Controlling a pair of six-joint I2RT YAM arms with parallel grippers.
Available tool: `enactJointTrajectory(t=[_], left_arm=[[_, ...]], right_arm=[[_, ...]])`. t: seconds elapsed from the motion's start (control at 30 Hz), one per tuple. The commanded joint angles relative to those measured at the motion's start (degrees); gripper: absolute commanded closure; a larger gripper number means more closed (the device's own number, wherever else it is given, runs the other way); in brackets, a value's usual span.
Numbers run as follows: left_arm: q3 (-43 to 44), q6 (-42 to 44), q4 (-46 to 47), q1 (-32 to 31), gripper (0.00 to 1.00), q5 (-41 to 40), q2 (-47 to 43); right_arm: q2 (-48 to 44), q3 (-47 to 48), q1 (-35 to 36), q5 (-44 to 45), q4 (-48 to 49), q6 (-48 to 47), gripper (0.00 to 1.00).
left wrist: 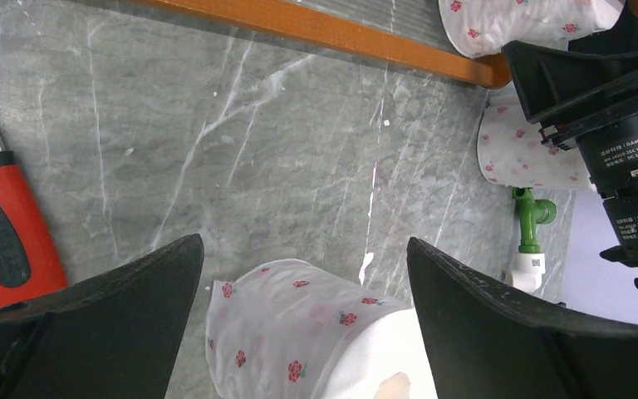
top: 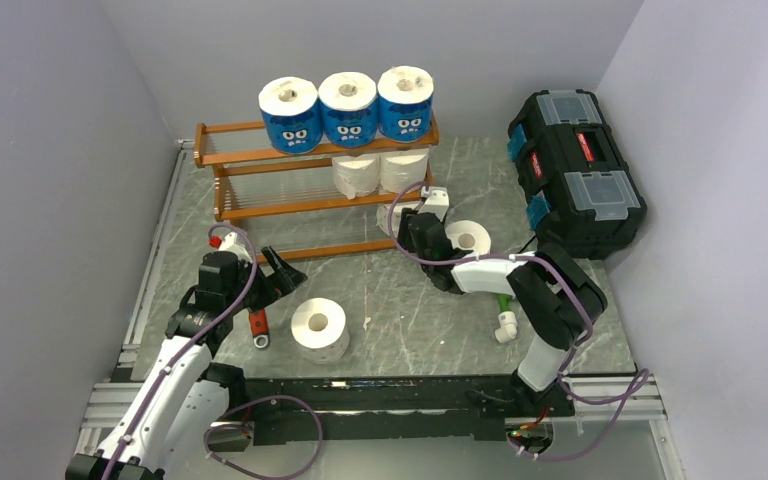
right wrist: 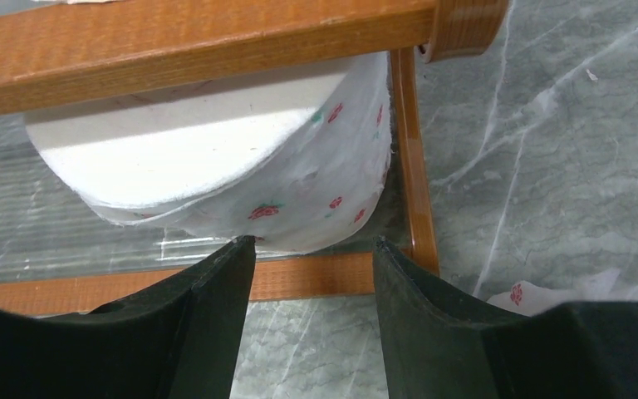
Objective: Place and organize the paper towels onto the shelf
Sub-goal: Place the paper towel on the shelf.
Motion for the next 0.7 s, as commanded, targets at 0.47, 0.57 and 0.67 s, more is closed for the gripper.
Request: enactJointTrajectory(t=[0.47,0.57,0.67], left_arm=[[-0.6,0.3,1.5,-0.1,0.02,0.9,-0.3],[-0.8,0.2,1.6,-0.1,0.02,1.0,-0.3],[-0.5,0.3,1.5,-0.1,0.02,1.0,-0.4]], right_arm=[[1.6,3.7,-1.1,3.0,2.4,-0.4,0.43],[2.4,5.1,-1.2,3.6,1.1,-0.5,0.43],[2.5,5.0,-1.3,3.6,1.5,-0.5,0.43]])
